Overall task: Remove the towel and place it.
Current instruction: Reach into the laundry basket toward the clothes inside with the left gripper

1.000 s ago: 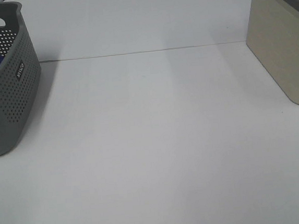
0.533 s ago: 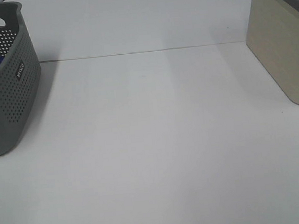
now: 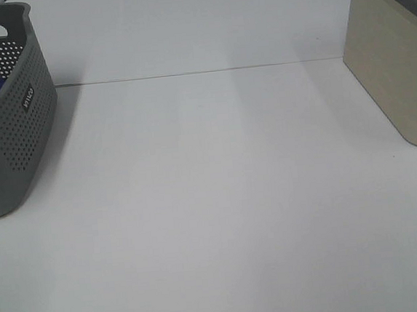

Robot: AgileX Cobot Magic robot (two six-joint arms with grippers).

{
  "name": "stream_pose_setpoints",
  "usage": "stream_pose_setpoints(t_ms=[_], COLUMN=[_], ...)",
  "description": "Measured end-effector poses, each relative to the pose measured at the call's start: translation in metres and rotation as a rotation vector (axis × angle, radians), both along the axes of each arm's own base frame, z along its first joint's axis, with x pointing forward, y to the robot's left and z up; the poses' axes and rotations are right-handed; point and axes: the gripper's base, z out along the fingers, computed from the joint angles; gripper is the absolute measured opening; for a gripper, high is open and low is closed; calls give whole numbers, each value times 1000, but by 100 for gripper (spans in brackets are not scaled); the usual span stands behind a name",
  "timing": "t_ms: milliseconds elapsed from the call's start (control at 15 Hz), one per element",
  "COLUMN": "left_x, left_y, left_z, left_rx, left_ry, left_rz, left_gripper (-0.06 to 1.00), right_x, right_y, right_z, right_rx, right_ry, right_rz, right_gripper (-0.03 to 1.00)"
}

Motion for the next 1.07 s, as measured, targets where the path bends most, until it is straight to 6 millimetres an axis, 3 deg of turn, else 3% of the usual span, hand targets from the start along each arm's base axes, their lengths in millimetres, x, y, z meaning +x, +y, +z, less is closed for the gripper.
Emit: stream_pose_setpoints(t_ms=[133,200,533,600,667,800,1067], left_x=[9,27,125,149,159,206,287], left_y=[0,1,3,3,4,6,17], left_z=[23,46,108,113,115,119,104], left_rx=[76,161,488,519,530,606,739], left_ry=[74,149,367,401,411,468,604], left_rz=[-42,-98,-374,-414,-427,-500,-562], left_gripper=[99,99,99,99,99,99,99], right_x=[0,0,0,0,0,0,0], right_y=[0,0,0,0,0,0,0], right_z=[0,0,0,0,0,0,0], right_rx=[0,0,0,0,0,0,0], right_ry=[0,0,0,0,0,0,0], right_rz=[0,0,0,0,0,0,0], right_gripper=[78,78,78,78,78,78,78])
